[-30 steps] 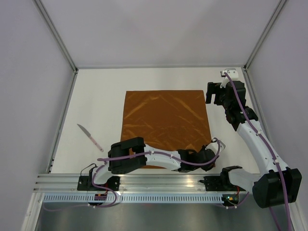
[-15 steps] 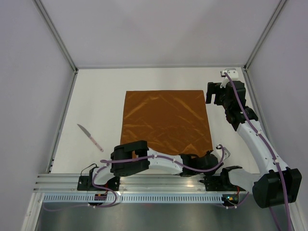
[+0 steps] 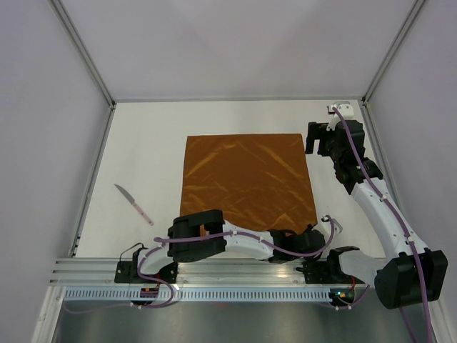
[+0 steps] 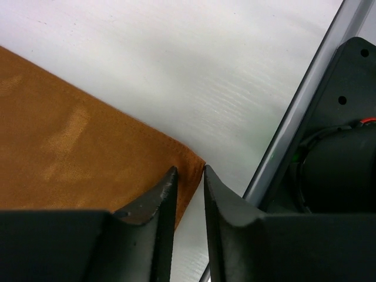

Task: Fold the napkin, place the utensils inside, and roll it up
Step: Fold the napkin

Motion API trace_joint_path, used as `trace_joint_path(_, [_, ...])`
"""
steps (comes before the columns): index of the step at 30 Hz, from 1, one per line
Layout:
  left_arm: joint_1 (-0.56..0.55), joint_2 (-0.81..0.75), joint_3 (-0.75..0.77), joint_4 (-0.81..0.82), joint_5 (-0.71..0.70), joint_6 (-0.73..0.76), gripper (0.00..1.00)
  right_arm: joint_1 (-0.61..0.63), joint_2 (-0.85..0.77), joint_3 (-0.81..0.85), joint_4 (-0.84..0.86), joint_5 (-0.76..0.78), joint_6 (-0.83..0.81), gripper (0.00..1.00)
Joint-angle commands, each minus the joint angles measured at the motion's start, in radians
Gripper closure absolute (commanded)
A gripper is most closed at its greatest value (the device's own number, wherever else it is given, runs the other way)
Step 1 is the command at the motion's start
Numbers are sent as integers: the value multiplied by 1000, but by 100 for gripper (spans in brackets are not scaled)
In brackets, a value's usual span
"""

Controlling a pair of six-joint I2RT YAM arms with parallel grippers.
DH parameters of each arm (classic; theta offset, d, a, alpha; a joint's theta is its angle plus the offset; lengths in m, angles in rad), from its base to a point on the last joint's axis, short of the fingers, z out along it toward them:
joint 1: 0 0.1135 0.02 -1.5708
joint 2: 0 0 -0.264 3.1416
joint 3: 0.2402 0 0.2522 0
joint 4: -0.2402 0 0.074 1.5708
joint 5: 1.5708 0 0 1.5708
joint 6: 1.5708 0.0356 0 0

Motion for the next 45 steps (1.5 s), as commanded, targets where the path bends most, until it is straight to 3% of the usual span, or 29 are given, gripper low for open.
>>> trace_joint_path(1, [-2,37,37,7,-30,21,72,4,3,33,2,18,-8,2])
trace_joint_path(11, [1,11,26,8,-53,15,97,4,9,33,1,17,-9,2])
trace_joint_path(31, [80,-253,-134,71,88,-85,98,4,8,33,-1,18,-12,2])
trace_joint_path(37, [182,-348,-244,56,84,-157,98,4,3,31,2,17,-12,2])
trace_joint_path(45, [458,-492,-424,20,160,-258,98,4,-2,30,2,12,-12,2])
